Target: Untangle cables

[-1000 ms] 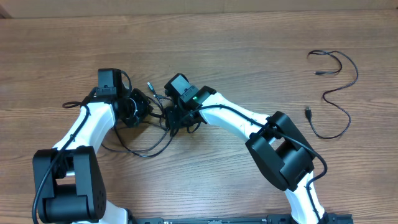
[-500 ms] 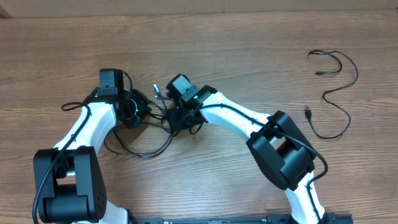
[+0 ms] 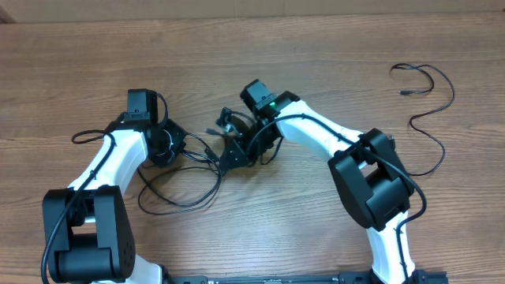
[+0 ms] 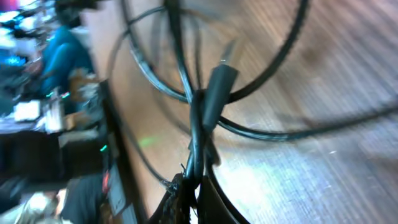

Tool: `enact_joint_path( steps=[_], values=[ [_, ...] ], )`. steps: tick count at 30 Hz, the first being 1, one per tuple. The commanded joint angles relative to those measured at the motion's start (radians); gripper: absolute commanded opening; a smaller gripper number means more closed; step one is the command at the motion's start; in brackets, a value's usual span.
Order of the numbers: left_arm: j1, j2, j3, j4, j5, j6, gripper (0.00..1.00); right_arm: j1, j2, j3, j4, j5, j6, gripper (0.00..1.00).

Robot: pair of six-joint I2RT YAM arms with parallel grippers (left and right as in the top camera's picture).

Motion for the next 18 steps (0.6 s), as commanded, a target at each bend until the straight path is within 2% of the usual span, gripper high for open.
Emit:
enact_joint_path(
  steps=[1, 5, 9, 11, 15, 16, 17, 18],
  values=[
    [0.037, -0.010, -0.003, -0.002, -0.066, -0.005, 0.04, -0.042, -0.046, 0.010, -0.038, -0.158, -0.196, 0.04],
    [0.051, -0.010, -0.003, -0.003, -0.055, 0.035, 0.04, -0.072, -0.046, 0.009, -0.040, -0.158, -0.195, 0.04],
    [0.053, -0.010, -0.002, -0.002, 0.008, 0.155, 0.04, -0.089, -0.046, 0.009, -0.028, -0.233, -0.191, 0.04],
    [0.053, -0.010, -0.002, -0.002, 0.053, 0.214, 0.08, -0.090, -0.046, 0.009, 0.003, -0.262, -0.134, 0.04],
    [0.053, -0.010, -0.002, 0.000, 0.140, 0.226, 0.21, -0.082, -0.046, 0.009, 0.047, -0.168, 0.043, 0.04],
    [0.053, -0.010, -0.002, 0.003, 0.158, 0.222, 0.36, -0.073, -0.045, 0.009, 0.048, -0.134, 0.078, 0.04],
    [0.053, -0.010, -0.002, 0.004, 0.176, 0.211, 0.46, -0.065, -0.045, 0.008, 0.050, -0.105, 0.106, 0.05],
    [0.053, -0.010, -0.002, 0.004, 0.180, 0.204, 0.49, -0.054, -0.045, 0.008, 0.050, -0.063, 0.143, 0.08]
  ],
)
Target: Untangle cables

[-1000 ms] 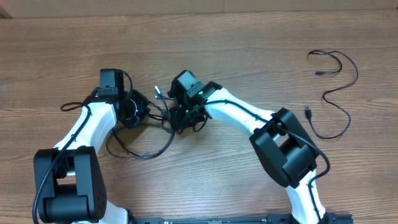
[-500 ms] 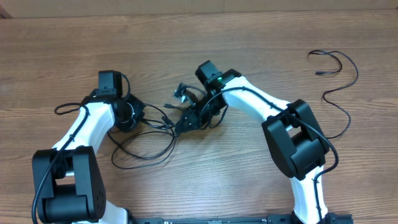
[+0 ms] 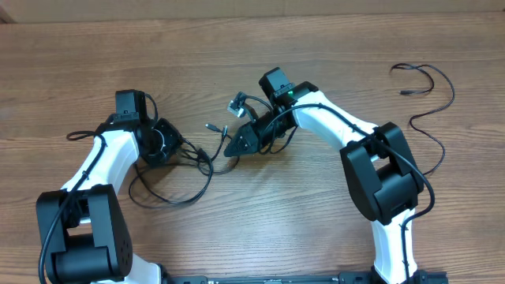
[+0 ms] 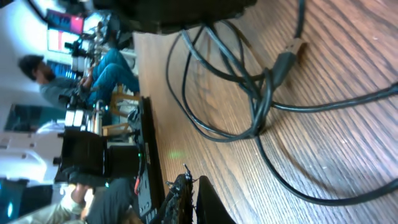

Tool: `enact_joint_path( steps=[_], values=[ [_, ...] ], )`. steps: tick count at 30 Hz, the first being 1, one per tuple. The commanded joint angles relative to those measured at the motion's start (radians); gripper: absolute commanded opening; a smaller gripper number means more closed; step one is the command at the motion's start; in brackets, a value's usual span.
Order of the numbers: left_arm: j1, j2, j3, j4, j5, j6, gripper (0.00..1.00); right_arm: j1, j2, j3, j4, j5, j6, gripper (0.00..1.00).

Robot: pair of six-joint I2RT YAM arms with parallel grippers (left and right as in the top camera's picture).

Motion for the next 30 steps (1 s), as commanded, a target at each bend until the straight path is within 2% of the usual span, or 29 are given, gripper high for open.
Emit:
enact_joint_path(
  steps=[1, 3, 6, 10, 15, 19, 25, 26, 30],
  values=[
    [0.000, -0.010, -0.002, 0.004, 0.084, 0.020, 0.49, 0.039, -0.043, 0.008, 0.007, 0.137, 0.180, 0.11],
    [0.000, -0.010, -0.002, 0.002, 0.080, 0.019, 0.49, 0.065, -0.040, 0.008, 0.011, 0.228, 0.238, 0.12],
    [-0.001, -0.010, -0.002, -0.011, 0.079, 0.031, 0.47, 0.115, -0.040, 0.008, 0.032, 0.368, 0.256, 0.20],
    [-0.001, -0.010, -0.002, -0.035, 0.068, 0.045, 0.36, 0.169, -0.038, 0.008, 0.070, 0.480, 0.262, 0.25],
    [-0.001, -0.010, -0.002, -0.061, 0.041, 0.046, 0.26, 0.214, -0.037, 0.008, 0.093, 0.636, 0.343, 0.31],
    [-0.001, -0.010, -0.002, -0.064, 0.043, 0.050, 0.24, 0.235, -0.037, 0.006, 0.112, 0.690, 0.355, 0.31],
    [-0.001, -0.010, -0.002, -0.072, 0.046, 0.049, 0.17, 0.243, -0.035, 0.003, 0.146, 0.727, 0.419, 0.25],
    [-0.001, -0.010, -0.002, -0.076, 0.045, 0.050, 0.17, 0.243, -0.032, 0.003, 0.149, 0.731, 0.419, 0.22],
    [-0.001, -0.010, -0.002, -0.082, 0.043, 0.049, 0.18, 0.244, -0.020, 0.003, 0.152, 0.734, 0.429, 0.22]
  ],
)
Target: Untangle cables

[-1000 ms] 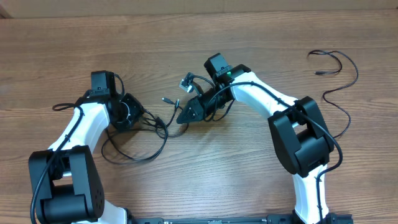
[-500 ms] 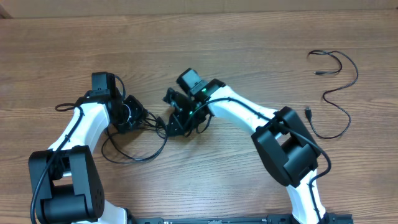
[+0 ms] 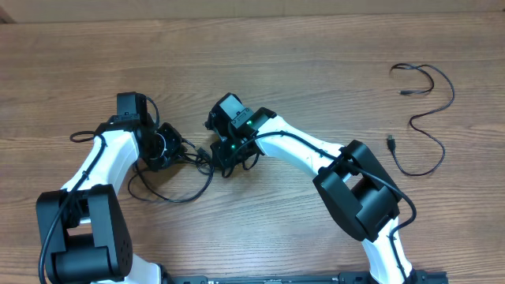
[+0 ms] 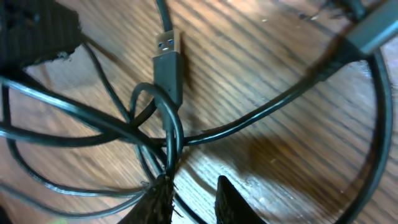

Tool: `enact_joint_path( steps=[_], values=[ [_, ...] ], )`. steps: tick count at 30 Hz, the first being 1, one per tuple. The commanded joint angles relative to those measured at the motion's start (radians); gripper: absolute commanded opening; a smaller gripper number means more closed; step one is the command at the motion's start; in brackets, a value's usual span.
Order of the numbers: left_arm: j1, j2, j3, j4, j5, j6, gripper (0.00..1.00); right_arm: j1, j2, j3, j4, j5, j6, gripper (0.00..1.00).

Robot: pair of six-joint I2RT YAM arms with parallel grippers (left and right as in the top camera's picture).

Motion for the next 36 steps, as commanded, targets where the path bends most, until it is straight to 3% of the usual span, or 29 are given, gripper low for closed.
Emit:
enact_joint_path(
  steps=[1, 19, 24, 36],
  values=[
    [-0.001, -0.010, -0.002, -0.006, -0.010, 0.023, 0.18, 0.005, -0.017, 0.002, 0.006, 0.028, 0.037, 0.22],
    [-0.001, -0.010, -0.002, 0.001, -0.011, 0.019, 0.16, 0.028, -0.006, 0.002, 0.004, 0.032, 0.108, 0.23],
    [-0.001, -0.010, -0.002, 0.021, -0.011, 0.018, 0.15, 0.012, -0.019, 0.019, -0.021, -0.001, 0.108, 0.18],
    [-0.001, -0.010, -0.002, 0.028, -0.011, 0.018, 0.11, 0.021, -0.050, 0.022, -0.016, -0.032, 0.108, 0.25]
  ],
)
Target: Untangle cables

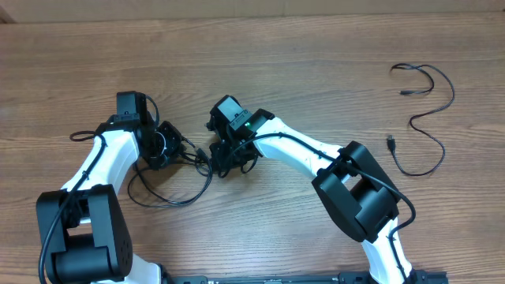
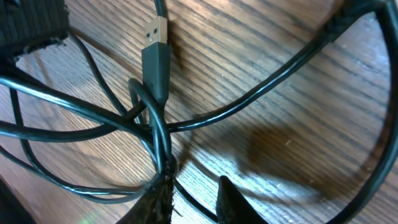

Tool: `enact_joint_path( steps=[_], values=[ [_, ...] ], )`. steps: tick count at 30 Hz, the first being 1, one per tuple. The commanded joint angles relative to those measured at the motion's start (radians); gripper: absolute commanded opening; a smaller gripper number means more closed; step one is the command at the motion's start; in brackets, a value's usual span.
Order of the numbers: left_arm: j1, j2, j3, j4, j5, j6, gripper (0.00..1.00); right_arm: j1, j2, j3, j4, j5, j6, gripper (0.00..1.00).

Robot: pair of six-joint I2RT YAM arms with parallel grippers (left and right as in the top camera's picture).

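A tangle of black cables [image 1: 175, 175] lies on the wooden table at centre left. My left gripper [image 1: 164, 147] sits at the tangle's upper left, shut on it, with strands running out of its tips. My right gripper [image 1: 226, 162] is low at the tangle's right end. In the right wrist view the right gripper [image 2: 194, 198] is open, its left fingertip [image 2: 159, 198] against a knot of crossing strands [image 2: 158, 134] and one strand passing through the gap. A silver-tipped USB plug [image 2: 155, 55] lies just ahead of the jaws.
A separate thin black cable [image 1: 430, 118] lies loose at the far right of the table [image 1: 316, 47], away from both arms. My right arm's white link [image 1: 296, 148] stretches across the middle.
Hardly anything has moved. In the right wrist view the USB plug and knot sit slightly higher and more to the left, so my right gripper has shifted a little. Its jaws are still open.
First my right gripper was shut on a bunch of strands right of the tangle. Then it stood further right, fingers together, the cables stretched out ahead of it. By 1.2 s ago it was open down at the knot by the USB plug, where it stays.
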Motion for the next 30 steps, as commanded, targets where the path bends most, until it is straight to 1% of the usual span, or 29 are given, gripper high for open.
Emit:
enact_joint_path(
  steps=[1, 11, 13, 14, 16, 19, 22, 30],
  values=[
    [-0.001, -0.010, -0.002, 0.001, -0.010, 0.018, 0.11, 0.008, -0.049, 0.021, 0.007, -0.009, 0.000, 0.25],
    [-0.001, -0.010, -0.002, -0.009, -0.007, 0.002, 0.09, 0.030, -0.026, 0.021, 0.023, -0.007, 0.003, 0.24],
    [-0.001, -0.010, -0.002, -0.011, -0.007, -0.005, 0.08, 0.032, -0.019, 0.021, 0.024, 0.030, 0.004, 0.24],
    [-0.001, -0.010, -0.002, -0.011, -0.007, -0.005, 0.08, 0.032, -0.019, 0.021, 0.019, 0.097, 0.004, 0.23],
    [-0.001, -0.010, -0.002, -0.011, -0.009, -0.005, 0.07, 0.032, -0.019, 0.021, 0.017, 0.141, 0.004, 0.23],
    [-0.001, -0.010, -0.002, -0.011, -0.011, -0.004, 0.06, 0.020, -0.019, 0.021, 0.013, 0.142, 0.026, 0.23],
    [-0.001, -0.010, -0.002, -0.011, -0.011, -0.005, 0.06, 0.010, -0.019, 0.021, 0.008, 0.142, 0.034, 0.20],
    [-0.001, -0.010, -0.002, -0.011, -0.010, -0.005, 0.08, 0.034, -0.019, 0.002, 0.026, 0.153, 0.035, 0.20]
  ],
)
